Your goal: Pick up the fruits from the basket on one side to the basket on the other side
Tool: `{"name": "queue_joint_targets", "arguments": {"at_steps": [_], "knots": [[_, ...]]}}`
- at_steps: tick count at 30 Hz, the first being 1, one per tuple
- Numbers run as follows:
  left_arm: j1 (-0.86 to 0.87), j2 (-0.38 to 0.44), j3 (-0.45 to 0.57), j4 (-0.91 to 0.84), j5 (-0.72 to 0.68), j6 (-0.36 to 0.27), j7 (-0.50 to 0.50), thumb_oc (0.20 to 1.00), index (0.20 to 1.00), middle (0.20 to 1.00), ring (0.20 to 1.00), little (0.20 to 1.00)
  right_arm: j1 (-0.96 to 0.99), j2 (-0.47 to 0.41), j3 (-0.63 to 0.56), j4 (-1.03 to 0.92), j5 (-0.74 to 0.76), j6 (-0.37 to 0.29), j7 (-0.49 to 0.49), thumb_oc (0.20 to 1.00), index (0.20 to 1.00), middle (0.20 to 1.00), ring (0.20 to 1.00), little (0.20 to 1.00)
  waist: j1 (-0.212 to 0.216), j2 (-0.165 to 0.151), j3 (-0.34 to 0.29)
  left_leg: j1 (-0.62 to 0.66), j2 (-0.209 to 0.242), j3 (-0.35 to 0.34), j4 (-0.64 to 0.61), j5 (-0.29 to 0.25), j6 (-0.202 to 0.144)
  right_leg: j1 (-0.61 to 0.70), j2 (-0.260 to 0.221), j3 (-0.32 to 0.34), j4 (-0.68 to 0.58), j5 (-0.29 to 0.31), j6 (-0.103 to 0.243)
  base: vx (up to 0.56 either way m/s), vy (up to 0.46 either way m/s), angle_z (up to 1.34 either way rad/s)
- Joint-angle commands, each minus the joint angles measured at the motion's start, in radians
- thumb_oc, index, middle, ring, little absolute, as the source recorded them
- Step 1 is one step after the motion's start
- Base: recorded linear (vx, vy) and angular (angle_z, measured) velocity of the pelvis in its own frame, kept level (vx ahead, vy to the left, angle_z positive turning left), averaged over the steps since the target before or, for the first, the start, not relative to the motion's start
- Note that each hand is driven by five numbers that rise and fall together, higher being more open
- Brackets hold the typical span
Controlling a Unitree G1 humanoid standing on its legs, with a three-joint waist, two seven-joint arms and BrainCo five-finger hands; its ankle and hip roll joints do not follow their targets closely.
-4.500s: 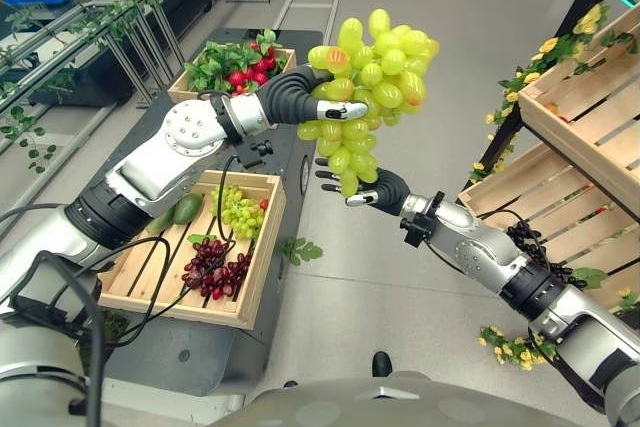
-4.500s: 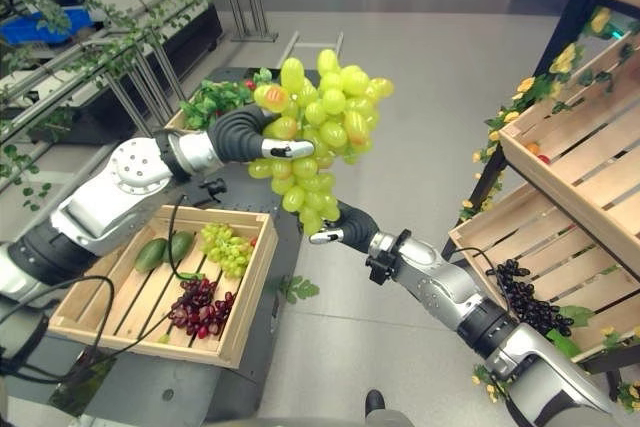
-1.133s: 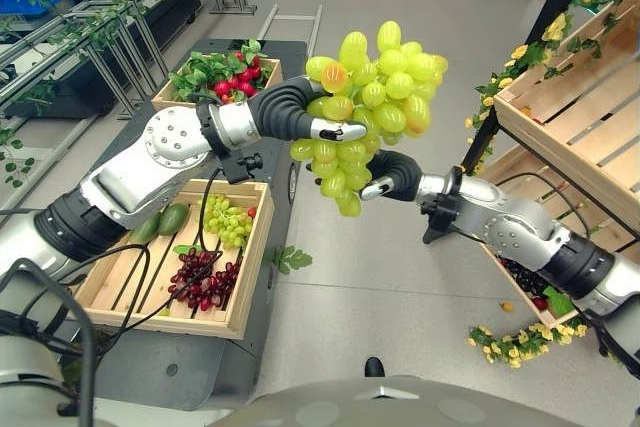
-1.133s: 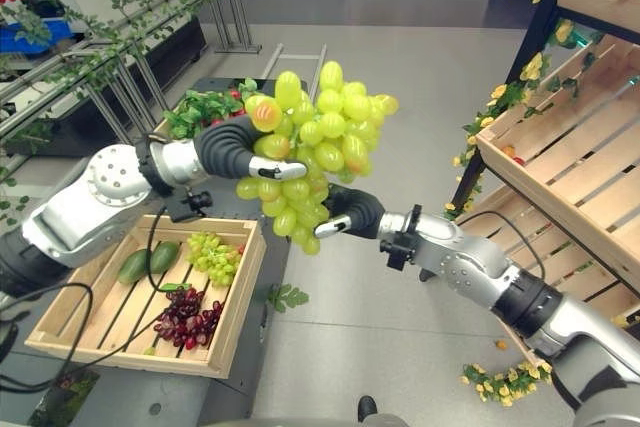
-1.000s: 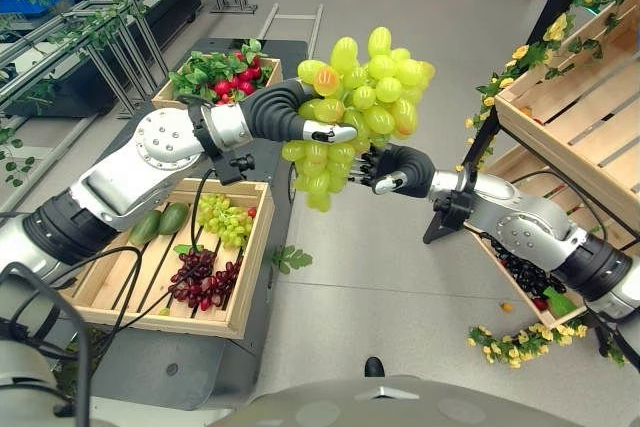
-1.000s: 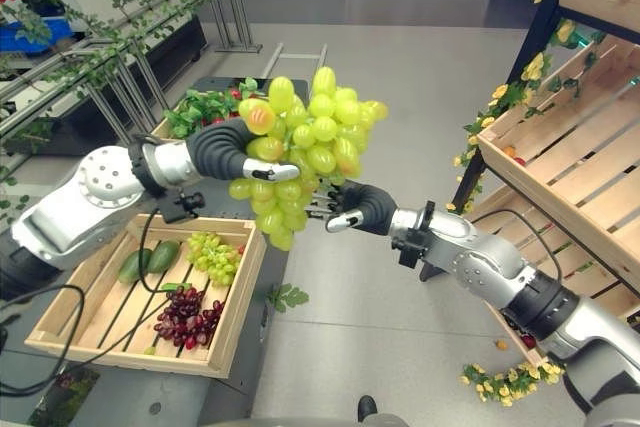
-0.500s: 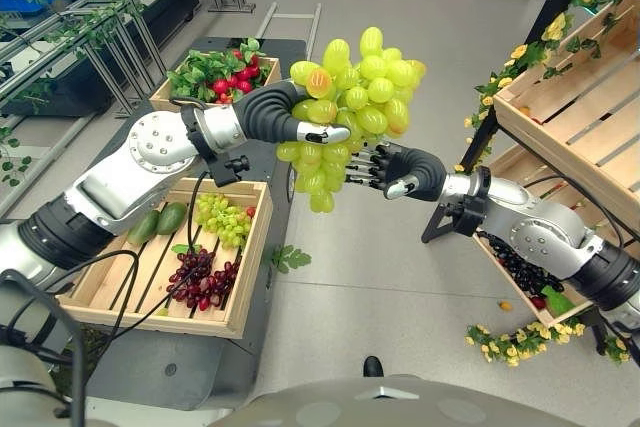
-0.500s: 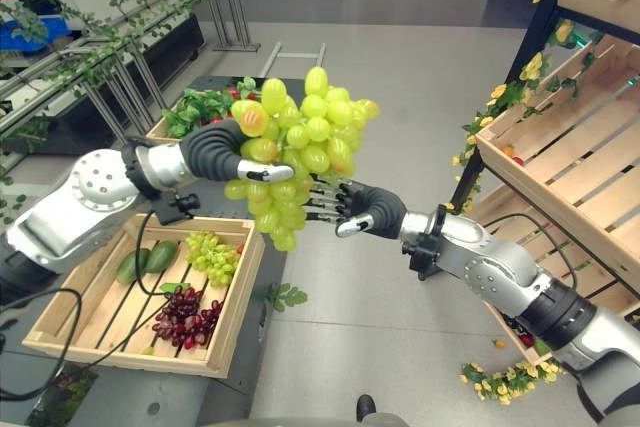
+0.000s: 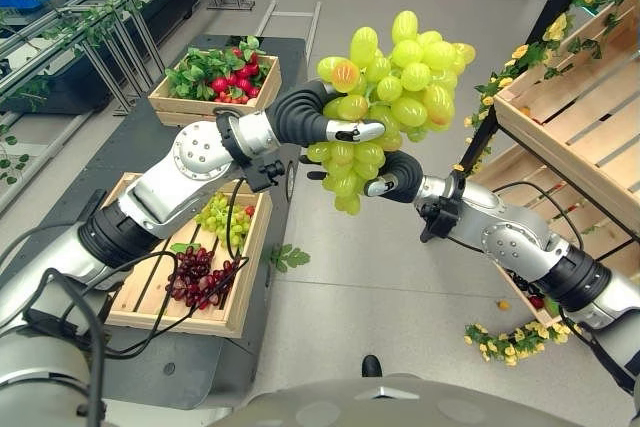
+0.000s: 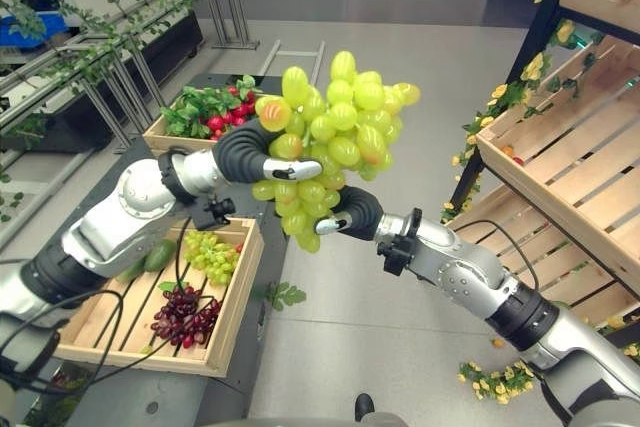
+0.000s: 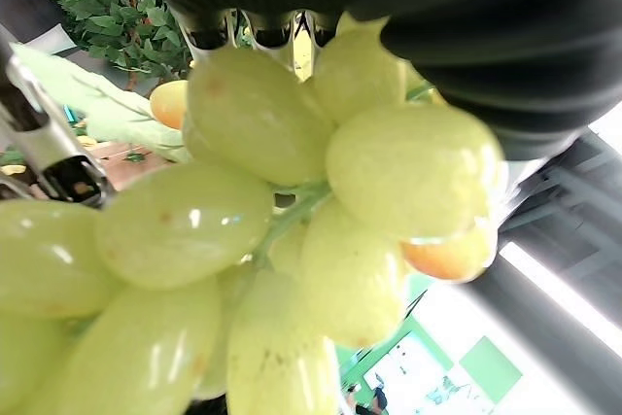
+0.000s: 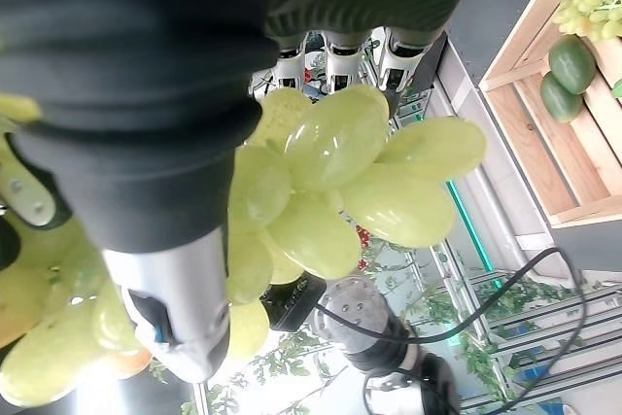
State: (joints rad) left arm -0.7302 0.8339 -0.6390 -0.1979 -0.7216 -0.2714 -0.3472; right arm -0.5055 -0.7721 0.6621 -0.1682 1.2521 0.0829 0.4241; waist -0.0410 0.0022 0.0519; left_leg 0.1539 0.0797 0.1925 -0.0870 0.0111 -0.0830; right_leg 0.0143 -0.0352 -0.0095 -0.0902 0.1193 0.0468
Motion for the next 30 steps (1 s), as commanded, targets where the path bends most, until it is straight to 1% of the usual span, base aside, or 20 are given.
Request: {"name": "queue_joint_targets", "arguments": {"at_steps": [1,12,18,21,24,30], "knots": [[-0.035,-0.030,0.097,0.060,-0.009,-0.061,0.039,0.200,0.200,0.200,0.200,0.200,-0.029,0.039,-0.039,-0.015,0.079,-0.068,-0.008,1.000,1.000,1.000,1.000,1.000,0.006,-0.033,-0.020,-0.013,-0.022,-0.050,0.004,-0.006,0.004,0.068,-0.063,-0.031,0.027,-0.054,0.115,0.00,0.000,0.00],[-0.020,-0.014,0.105,0.065,0.011,-0.063,0.035,0.200,0.200,0.200,0.200,0.200,-0.019,0.025,-0.053,-0.028,0.083,-0.070,-0.007,1.000,1.000,1.000,1.000,1.000,0.005,-0.032,-0.019,-0.011,-0.022,-0.048,0.004,-0.005,0.003,0.068,-0.061,-0.029,0.027,-0.053,0.113,0.00,0.000,0.00],[0.006,0.000,0.129,0.069,0.031,-0.064,0.037,0.200,0.200,0.200,0.200,0.200,-0.006,0.022,-0.071,-0.038,0.095,-0.076,-0.002,1.000,1.000,1.000,1.000,1.000,0.005,-0.034,-0.023,-0.009,-0.021,-0.047,0.005,-0.006,0.003,0.069,-0.060,-0.030,0.026,-0.055,0.113,0.00,0.000,0.00],[0.039,0.023,0.153,0.083,0.053,-0.063,0.033,0.200,0.200,0.200,0.200,0.200,0.017,0.023,-0.098,-0.063,0.114,-0.078,0.011,1.000,1.000,1.000,1.000,1.000,0.007,-0.034,-0.019,-0.009,-0.021,-0.047,0.005,-0.006,0.002,0.067,-0.062,-0.029,0.027,-0.053,0.114,0.00,0.000,0.00],[0.043,0.031,0.155,0.090,0.069,-0.065,0.033,0.200,0.200,0.200,0.200,0.200,0.019,0.014,-0.099,-0.093,0.125,-0.075,0.022,1.000,1.000,1.000,1.000,1.000,0.007,-0.034,-0.017,-0.010,-0.021,-0.047,0.005,-0.005,0.002,0.066,-0.062,-0.030,0.027,-0.052,0.114,0.00,0.000,0.00],[0.050,0.031,0.157,0.082,0.080,-0.066,0.030,0.200,0.200,0.200,0.200,0.200,0.008,0.002,-0.092,-0.123,0.131,-0.078,0.030,1.000,1.000,1.000,1.000,1.000,0.004,-0.034,-0.017,-0.011,-0.023,-0.045,0.007,-0.006,0.003,0.066,-0.064,-0.027,0.029,-0.051,0.115,0.00,0.000,0.00]]}}
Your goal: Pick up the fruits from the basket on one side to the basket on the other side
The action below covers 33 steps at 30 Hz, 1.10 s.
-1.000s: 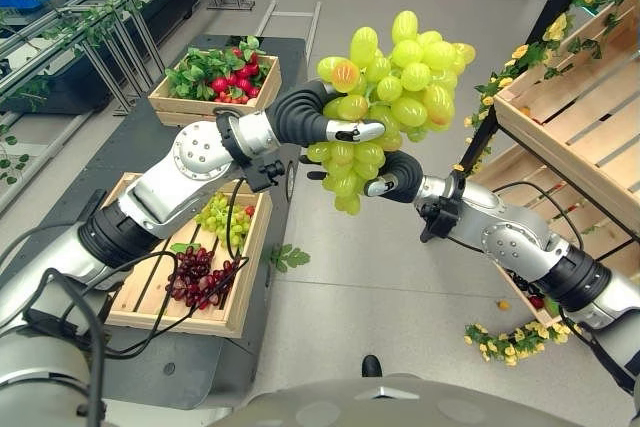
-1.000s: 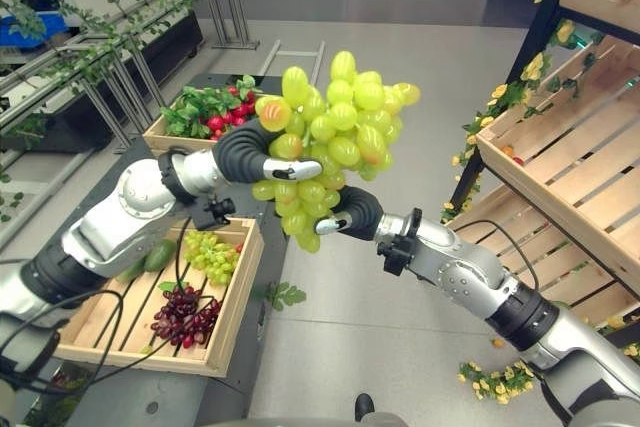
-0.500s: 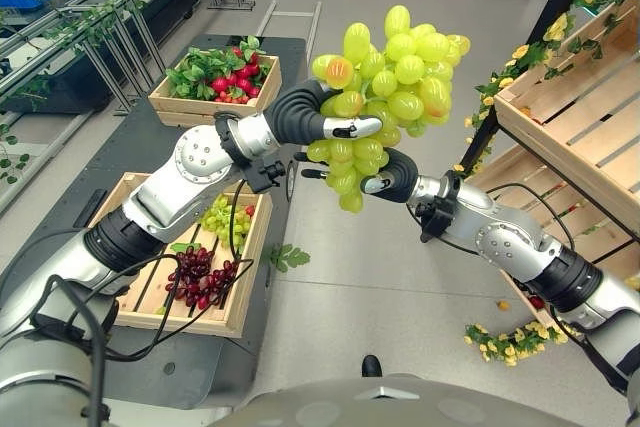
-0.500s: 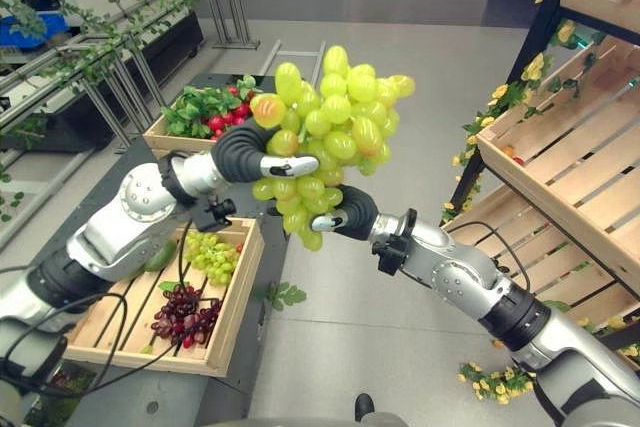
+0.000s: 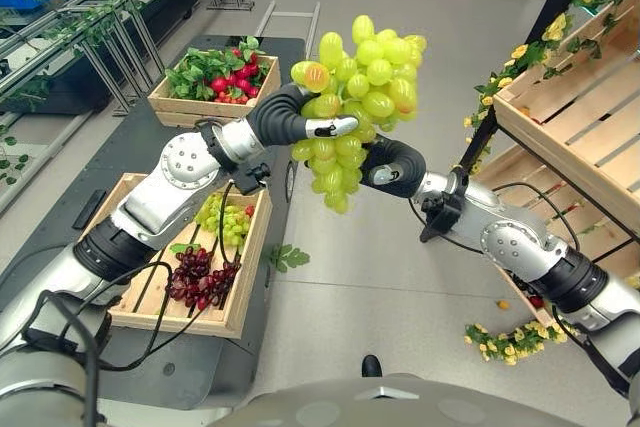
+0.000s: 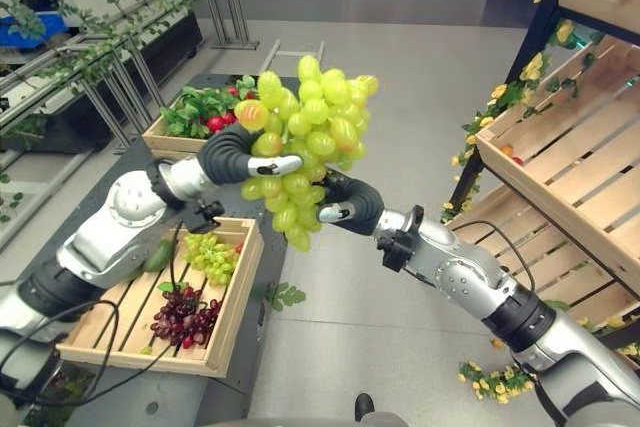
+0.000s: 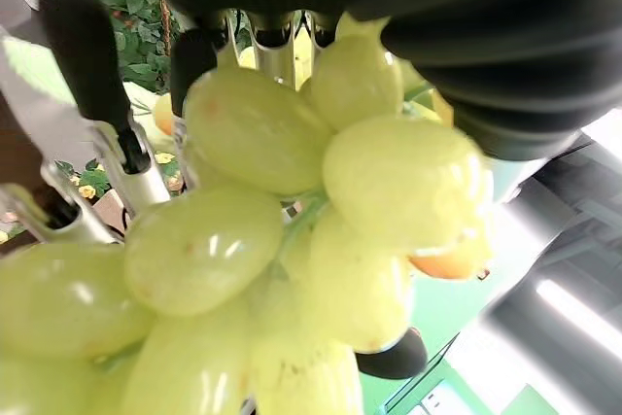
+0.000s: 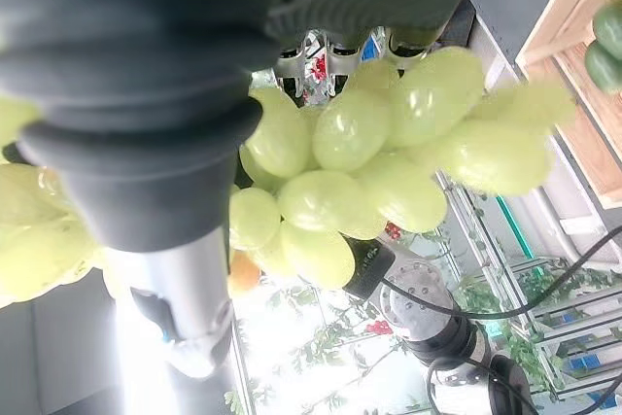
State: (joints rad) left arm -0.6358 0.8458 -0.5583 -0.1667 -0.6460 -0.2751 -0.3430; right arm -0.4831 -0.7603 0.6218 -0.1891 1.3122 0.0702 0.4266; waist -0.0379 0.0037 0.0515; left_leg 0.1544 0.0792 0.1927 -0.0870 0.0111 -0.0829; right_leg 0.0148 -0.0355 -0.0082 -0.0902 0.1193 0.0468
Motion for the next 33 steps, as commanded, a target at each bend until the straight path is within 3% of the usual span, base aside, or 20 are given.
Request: {"name": "queue_joint_targets", "arguments": {"at_steps": [1,13,33], "knots": [[-0.044,0.020,0.078,0.051,0.007,-0.063,0.027,0.200,0.200,0.200,0.200,0.200,-0.015,-0.010,-0.051,-0.102,0.069,-0.067,0.026,1.000,1.000,1.000,1.000,1.000,0.001,-0.035,-0.016,-0.012,-0.023,-0.045,0.007,-0.006,0.003,0.065,-0.064,-0.028,0.029,-0.051,0.116,0.00,0.000,0.00],[-0.050,0.004,0.078,0.038,0.003,-0.067,0.028,0.200,0.200,0.200,0.200,0.200,-0.026,-0.002,-0.035,-0.105,0.078,-0.062,0.023,1.000,1.000,1.000,1.000,1.000,-0.003,-0.033,-0.015,-0.011,-0.024,-0.049,0.006,-0.007,0.004,0.064,-0.064,-0.027,0.030,-0.052,0.114,0.00,0.000,0.00],[-0.151,-0.069,-0.035,-0.029,-0.104,-0.058,-0.015,0.200,0.200,0.200,0.200,0.200,-0.065,0.007,0.011,-0.095,0.086,-0.058,0.025,1.000,1.000,1.000,1.000,1.000,-0.014,-0.030,-0.013,-0.012,-0.026,-0.052,0.007,-0.008,0.007,0.061,-0.065,-0.023,0.034,-0.052,0.113,0.00,0.000,0.00]]}}
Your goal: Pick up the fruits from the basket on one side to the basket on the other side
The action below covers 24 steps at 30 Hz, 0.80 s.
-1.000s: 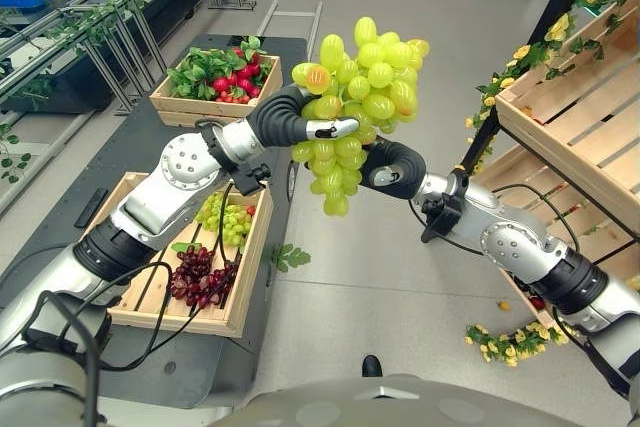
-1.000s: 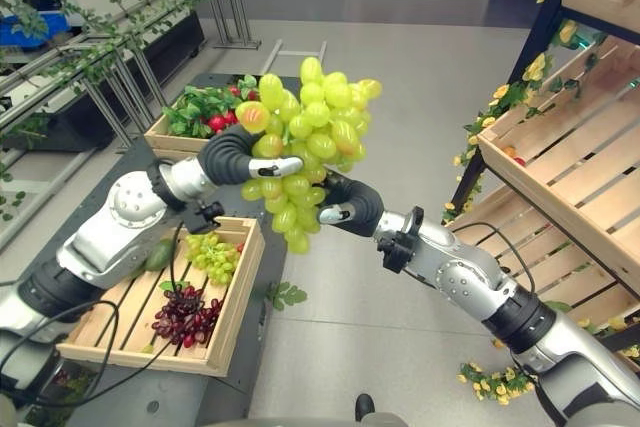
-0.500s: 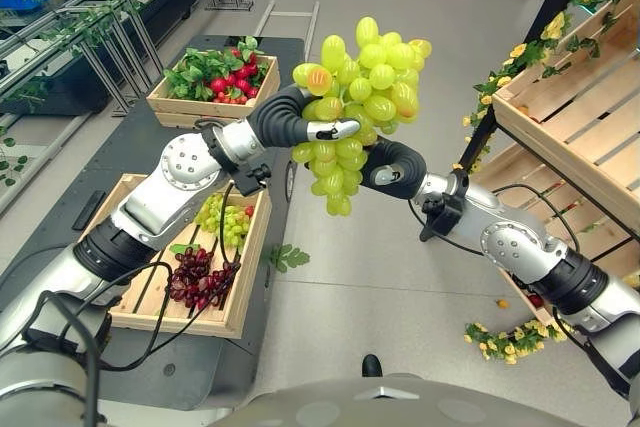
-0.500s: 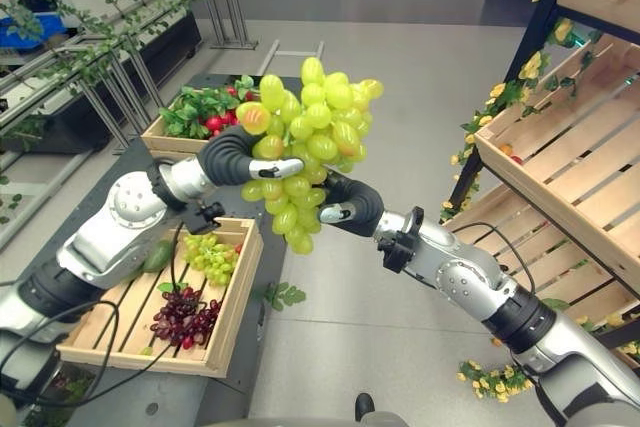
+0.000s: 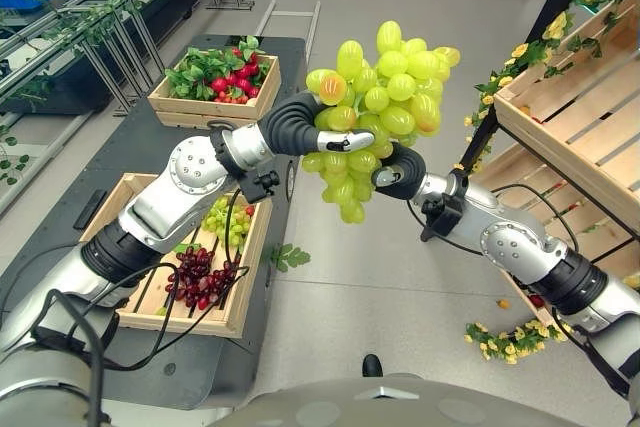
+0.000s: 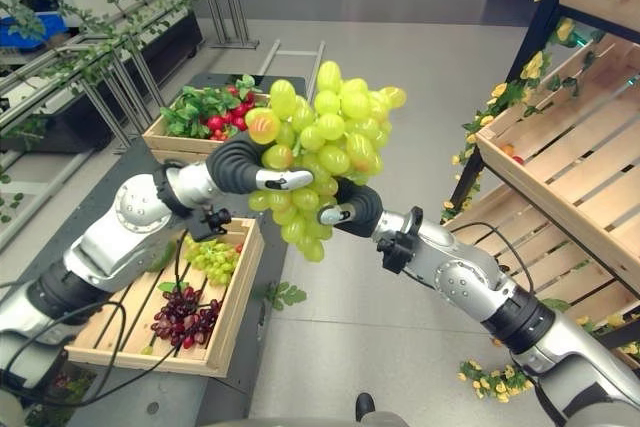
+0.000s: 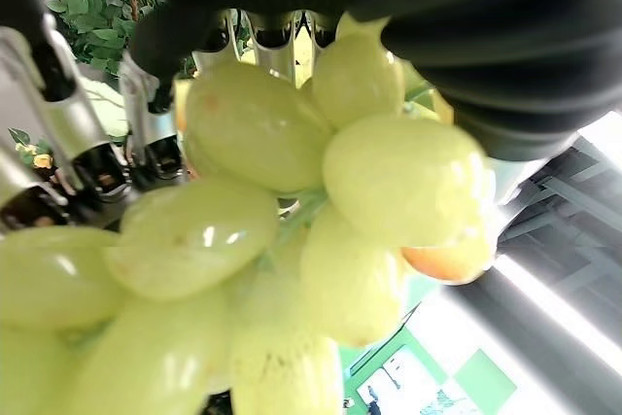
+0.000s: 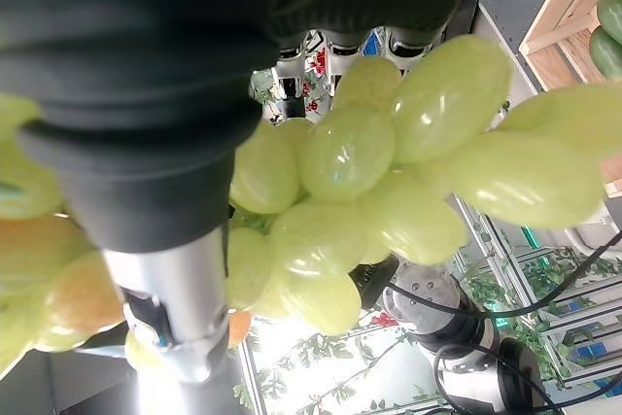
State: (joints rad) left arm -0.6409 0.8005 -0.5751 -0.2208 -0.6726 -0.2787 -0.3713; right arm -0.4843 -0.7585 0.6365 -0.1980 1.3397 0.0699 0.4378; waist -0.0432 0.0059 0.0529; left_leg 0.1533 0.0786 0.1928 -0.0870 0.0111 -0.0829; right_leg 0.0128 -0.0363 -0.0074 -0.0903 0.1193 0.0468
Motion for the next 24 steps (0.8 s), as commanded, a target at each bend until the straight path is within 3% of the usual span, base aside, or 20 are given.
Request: {"name": "queue_joint_targets", "arguments": {"at_steps": [1,8,9,10,11,24], "knots": [[-0.146,-0.027,-0.019,0.027,-0.079,-0.054,0.013,0.200,0.200,0.200,0.200,0.200,-0.063,0.006,-0.002,-0.087,0.059,-0.058,0.014,1.000,1.000,1.000,1.000,1.000,-0.009,-0.032,-0.015,-0.011,-0.026,-0.052,0.007,-0.008,0.007,0.063,-0.064,-0.024,0.034,-0.052,0.113,0.00,0.000,0.00],[-0.138,-0.038,-0.011,0.033,-0.076,-0.055,0.020,0.200,0.200,0.200,0.200,0.200,-0.064,0.009,-0.005,-0.087,0.057,-0.060,0.013,1.000,1.000,1.000,1.000,1.000,-0.011,-0.031,-0.017,-0.009,-0.025,-0.053,0.006,-0.008,0.008,0.063,-0.063,-0.023,0.035,-0.052,0.112,0.00,0.000,0.00],[-0.137,-0.038,-0.009,0.033,-0.074,-0.055,0.022,0.200,0.200,0.200,0.200,0.200,-0.064,0.009,-0.004,-0.087,0.056,-0.060,0.014,0.843,0.843,0.843,0.843,0.843,-0.011,-0.032,-0.017,-0.009,-0.025,-0.053,0.006,-0.008,0.008,0.062,-0.063,-0.023,0.035,-0.052,0.112,0.00,0.000,0.00],[-0.137,-0.037,-0.008,0.035,-0.071,-0.056,0.023,0.200,0.200,0.200,0.200,0.200,-0.066,0.008,-0.003,-0.086,0.057,-0.059,0.015,0.294,0.294,0.294,0.294,0.294,-0.011,-0.033,-0.017,-0.009,-0.024,-0.053,0.006,-0.008,0.008,0.062,-0.063,-0.024,0.035,-0.052,0.112,0.00,0.000,0.00],[-0.135,-0.037,-0.005,0.035,-0.070,-0.056,0.024,0.200,0.200,0.200,0.200,0.200,-0.065,0.009,-0.005,-0.087,0.057,-0.060,0.016,0.200,0.200,0.200,0.200,0.200,-0.011,-0.033,-0.016,-0.009,-0.023,-0.053,0.006,-0.008,0.008,0.062,-0.063,-0.024,0.036,-0.053,0.111,0.00,0.000,0.00],[-0.118,-0.025,0.014,0.040,-0.054,-0.057,0.026,0.200,0.200,0.200,0.200,0.200,-0.064,0.007,-0.013,-0.093,0.051,-0.061,0.013,0.200,0.200,0.200,0.200,0.200,-0.010,-0.034,-0.013,-0.008,-0.022,-0.048,0.006,-0.008,0.006,0.061,-0.061,-0.021,0.034,-0.050,0.112,0.00,0.000,0.00]]}}
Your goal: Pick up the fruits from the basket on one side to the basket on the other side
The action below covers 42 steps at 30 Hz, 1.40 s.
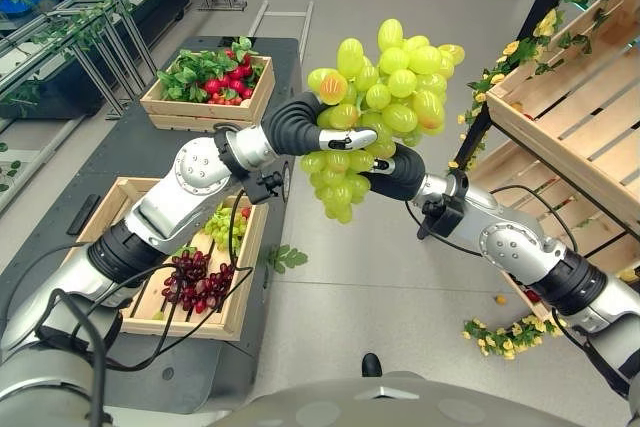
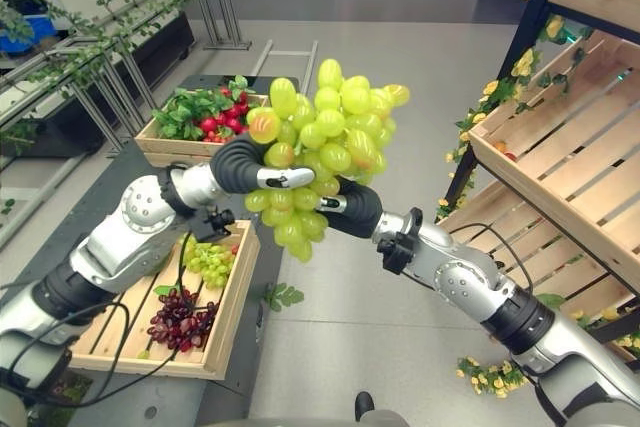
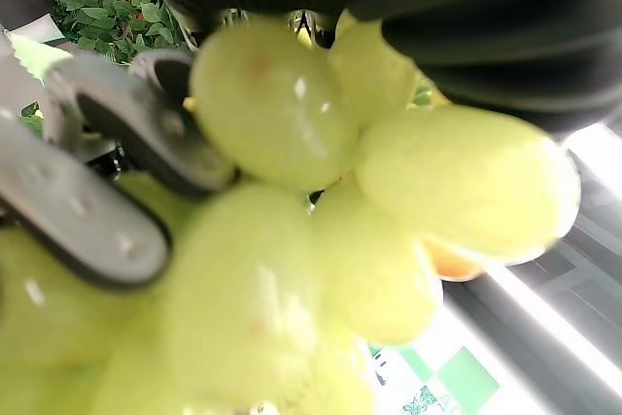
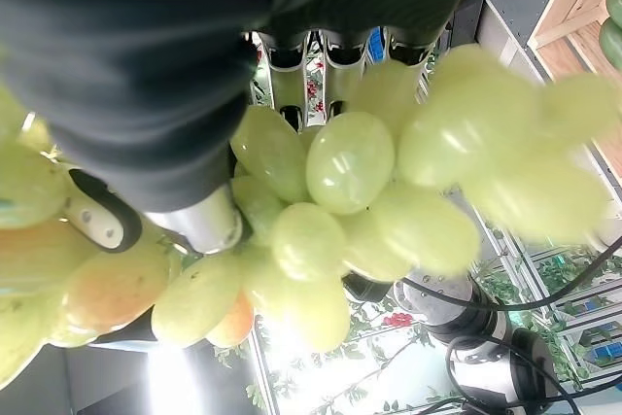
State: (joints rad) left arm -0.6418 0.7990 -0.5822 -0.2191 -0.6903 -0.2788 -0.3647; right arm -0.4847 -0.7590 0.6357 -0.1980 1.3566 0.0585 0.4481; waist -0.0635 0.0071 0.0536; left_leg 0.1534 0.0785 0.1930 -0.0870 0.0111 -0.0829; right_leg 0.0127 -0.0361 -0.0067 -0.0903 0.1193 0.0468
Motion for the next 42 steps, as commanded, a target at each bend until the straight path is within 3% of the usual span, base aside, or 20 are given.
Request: {"name": "queue_joint_targets", "arguments": {"at_steps": [1,26,27,28,29,42], "knots": [[-0.110,-0.018,0.026,0.037,-0.030,-0.058,0.022,0.200,0.200,0.200,0.200,0.200,-0.062,0.007,-0.011,-0.092,0.032,-0.048,0.003,0.200,0.200,0.200,0.200,0.200,0.012,-0.035,-0.013,-0.007,-0.020,-0.045,0.007,-0.008,0.006,0.060,-0.062,-0.022,0.034,-0.048,0.113,0.00,0.000,0.00],[-0.101,-0.011,0.055,0.062,-0.030,-0.054,0.019,0.200,0.200,0.200,0.200,0.200,-0.030,0.030,-0.059,-0.077,0.015,-0.061,-0.002,0.200,0.200,0.200,0.200,0.200,0.015,-0.039,-0.015,-0.007,-0.018,-0.060,0.010,-0.005,0.002,0.069,-0.060,-0.034,0.041,-0.058,0.106,0.00,0.000,0.00],[-0.102,-0.010,0.055,0.063,-0.026,-0.055,0.021,0.200,0.200,0.200,0.200,0.200,-0.032,0.029,-0.054,-0.078,0.017,-0.059,0.001,0.426,0.426,0.426,0.426,0.426,0.017,-0.040,-0.015,-0.007,-0.018,-0.060,0.010,-0.006,0.002,0.069,-0.060,-0.035,0.042,-0.058,0.105,0.00,0.000,0.00],[-0.102,-0.010,0.055,0.063,-0.026,-0.055,0.021,0.200,0.200,0.200,0.200,0.200,-0.033,0.029,-0.054,-0.078,0.017,-0.059,0.001,0.774,0.774,0.774,0.774,0.774,0.017,-0.040,-0.015,-0.007,-0.018,-0.060,0.010,-0.006,0.002,0.069,-0.060,-0.035,0.042,-0.058,0.105,0.00,0.000,0.00],[-0.099,-0.007,0.059,0.064,-0.022,-0.056,0.022,0.200,0.200,0.200,0.200,0.200,-0.032,0.027,-0.055,-0.081,0.017,-0.058,0.005,1.000,1.000,1.000,1.000,1.000,0.017,-0.040,-0.015,-0.007,-0.018,-0.060,0.011,-0.006,0.003,0.069,-0.060,-0.035,0.042,-0.058,0.105,0.00,0.000,0.00],[-0.056,0.022,0.124,0.069,0.025,-0.073,0.043,0.200,0.200,0.200,0.200,0.200,-0.025,-0.019,-0.074,-0.117,-0.016,-0.051,0.028,1.000,1.000,1.000,1.000,1.000,0.017,-0.043,-0.016,-0.007,-0.018,-0.055,0.010,-0.006,0.003,0.066,-0.060,-0.034,0.041,-0.055,0.108,0.00,0.000,0.00]]}}
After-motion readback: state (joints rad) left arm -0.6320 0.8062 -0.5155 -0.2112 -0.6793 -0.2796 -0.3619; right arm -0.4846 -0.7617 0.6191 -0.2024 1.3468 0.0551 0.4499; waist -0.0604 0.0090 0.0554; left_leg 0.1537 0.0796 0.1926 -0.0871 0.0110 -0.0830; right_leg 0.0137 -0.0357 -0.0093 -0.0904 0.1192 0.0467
